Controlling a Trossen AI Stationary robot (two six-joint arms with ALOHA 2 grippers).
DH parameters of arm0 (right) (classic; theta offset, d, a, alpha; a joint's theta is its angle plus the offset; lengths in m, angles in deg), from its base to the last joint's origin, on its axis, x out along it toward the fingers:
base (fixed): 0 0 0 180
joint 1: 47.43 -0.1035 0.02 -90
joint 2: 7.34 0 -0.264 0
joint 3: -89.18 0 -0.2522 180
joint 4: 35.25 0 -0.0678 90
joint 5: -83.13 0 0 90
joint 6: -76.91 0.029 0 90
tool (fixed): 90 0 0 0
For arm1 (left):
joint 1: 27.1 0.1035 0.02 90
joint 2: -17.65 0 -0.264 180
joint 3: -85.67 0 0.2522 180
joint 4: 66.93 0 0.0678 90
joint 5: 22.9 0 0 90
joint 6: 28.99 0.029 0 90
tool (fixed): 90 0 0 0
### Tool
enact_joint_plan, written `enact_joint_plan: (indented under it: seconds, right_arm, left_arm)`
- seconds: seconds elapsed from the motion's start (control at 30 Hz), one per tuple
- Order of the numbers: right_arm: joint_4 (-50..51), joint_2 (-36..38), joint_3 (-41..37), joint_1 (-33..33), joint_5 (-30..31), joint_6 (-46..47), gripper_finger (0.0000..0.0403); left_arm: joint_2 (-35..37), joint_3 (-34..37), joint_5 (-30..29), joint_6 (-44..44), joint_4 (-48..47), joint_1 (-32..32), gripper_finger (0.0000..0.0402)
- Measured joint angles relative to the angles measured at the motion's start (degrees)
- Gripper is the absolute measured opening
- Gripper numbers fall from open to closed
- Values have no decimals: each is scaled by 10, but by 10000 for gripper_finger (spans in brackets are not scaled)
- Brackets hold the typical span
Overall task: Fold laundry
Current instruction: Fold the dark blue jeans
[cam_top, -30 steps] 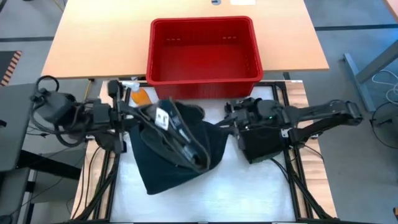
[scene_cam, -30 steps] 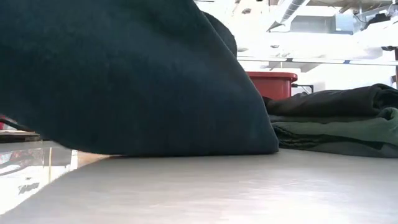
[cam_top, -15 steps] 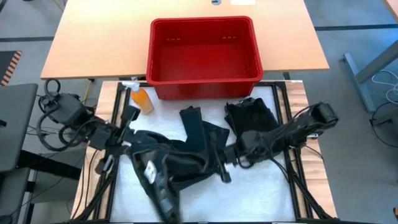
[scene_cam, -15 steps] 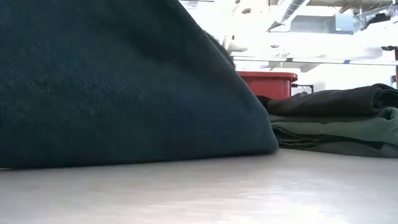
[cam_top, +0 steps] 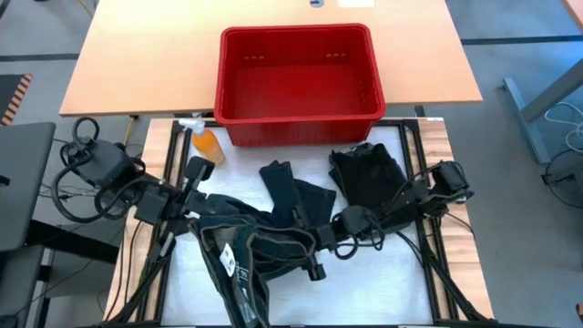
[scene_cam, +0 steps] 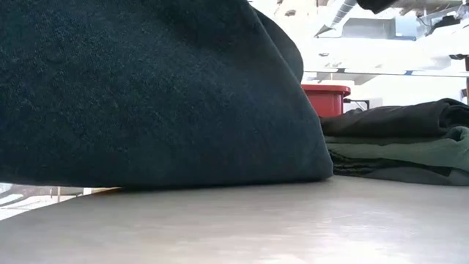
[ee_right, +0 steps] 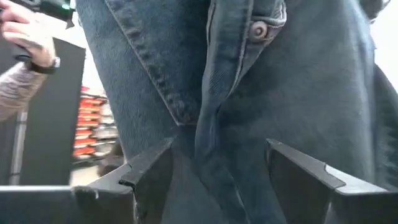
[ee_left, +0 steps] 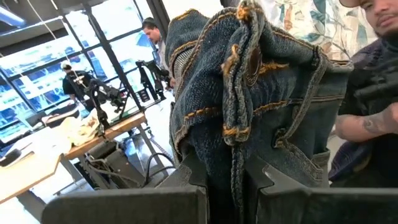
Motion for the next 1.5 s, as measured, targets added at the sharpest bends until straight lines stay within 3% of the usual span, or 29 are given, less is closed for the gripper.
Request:
enact_joint_plan:
  seconds: [0.13,0.43,0.6,0.8,0.93,1.23,1.5]
  right_arm:
    - [37,0,18,7,-46,20,276]
    - [39,-1,54,6,-44,39,276]
    - [69,-1,70,5,-46,39,276]
    - [110,4,72,6,-152,37,276]
    - [163,20,72,14,-178,7,276]
    - [171,23,72,15,-173,-30,276]
    - [169,23,72,2,-60,-50,276]
  left_arm:
    - [-4,0,0,-4,-1,1,14]
    - [-4,0,-1,-7,0,1,14]
    - [-4,0,-41,4,3,1,14]
    - [-4,0,-72,0,-8,1,14]
    - [-1,0,-72,-17,-20,1,14]
    - [4,0,-97,-12,-26,1,14]
    - [4,0,-176,-20,-23,1,14]
